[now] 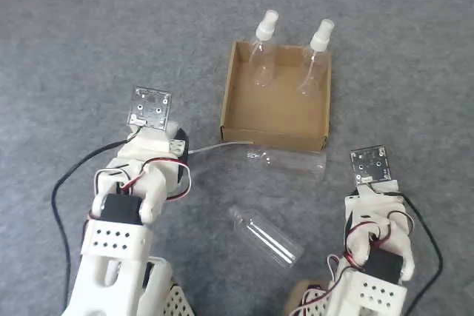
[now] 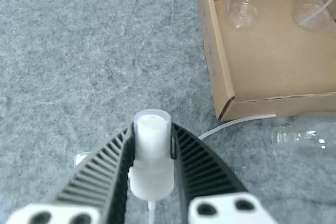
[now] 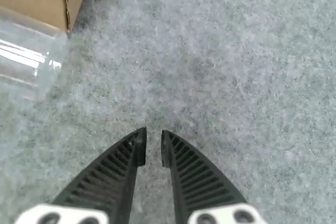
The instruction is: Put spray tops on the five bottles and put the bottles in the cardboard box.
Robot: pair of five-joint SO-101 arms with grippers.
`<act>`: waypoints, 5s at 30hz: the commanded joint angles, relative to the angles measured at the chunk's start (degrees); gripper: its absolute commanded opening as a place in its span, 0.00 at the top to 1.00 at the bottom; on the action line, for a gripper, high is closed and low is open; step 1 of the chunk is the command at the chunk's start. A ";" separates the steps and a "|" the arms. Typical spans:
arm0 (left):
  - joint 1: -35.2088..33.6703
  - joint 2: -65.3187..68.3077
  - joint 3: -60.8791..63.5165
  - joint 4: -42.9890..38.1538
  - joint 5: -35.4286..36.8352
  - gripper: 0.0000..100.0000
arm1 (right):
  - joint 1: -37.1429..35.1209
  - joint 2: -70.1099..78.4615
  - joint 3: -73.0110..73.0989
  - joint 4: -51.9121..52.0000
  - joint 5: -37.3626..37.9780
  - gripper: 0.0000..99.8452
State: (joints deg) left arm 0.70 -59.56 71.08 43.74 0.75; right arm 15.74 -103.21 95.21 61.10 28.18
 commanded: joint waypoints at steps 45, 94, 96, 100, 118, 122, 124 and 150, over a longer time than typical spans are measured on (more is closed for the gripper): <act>-2.29 -1.67 -0.66 -1.41 -0.09 0.99 | 0.04 0.04 1.23 -1.10 -0.53 0.99; -2.46 -1.76 3.03 -7.03 -0.09 0.99 | 0.31 -0.57 -5.19 5.76 -0.53 0.99; -2.20 -1.76 3.03 -7.03 -0.18 0.99 | 0.66 -0.04 -11.78 8.84 -0.62 0.99; -2.20 -1.76 3.03 -7.03 -0.35 0.99 | 1.36 0.40 -21.63 13.58 -0.26 0.99; -2.55 -1.76 3.12 -7.03 -0.35 0.99 | 7.60 61.67 -55.12 12.35 15.47 0.81; -2.55 -1.76 3.12 -6.95 -0.35 0.99 | 7.78 78.46 -63.38 8.31 16.88 0.80; -2.55 -1.76 3.12 -6.95 -0.35 0.99 | 7.60 86.11 -66.81 8.04 19.34 0.80; -2.55 -1.76 3.12 -6.95 -0.35 0.99 | 20.35 110.20 -76.04 0.13 -28.75 0.87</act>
State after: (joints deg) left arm -1.49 -59.56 74.42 38.11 0.75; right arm 32.79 6.86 21.80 63.74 15.52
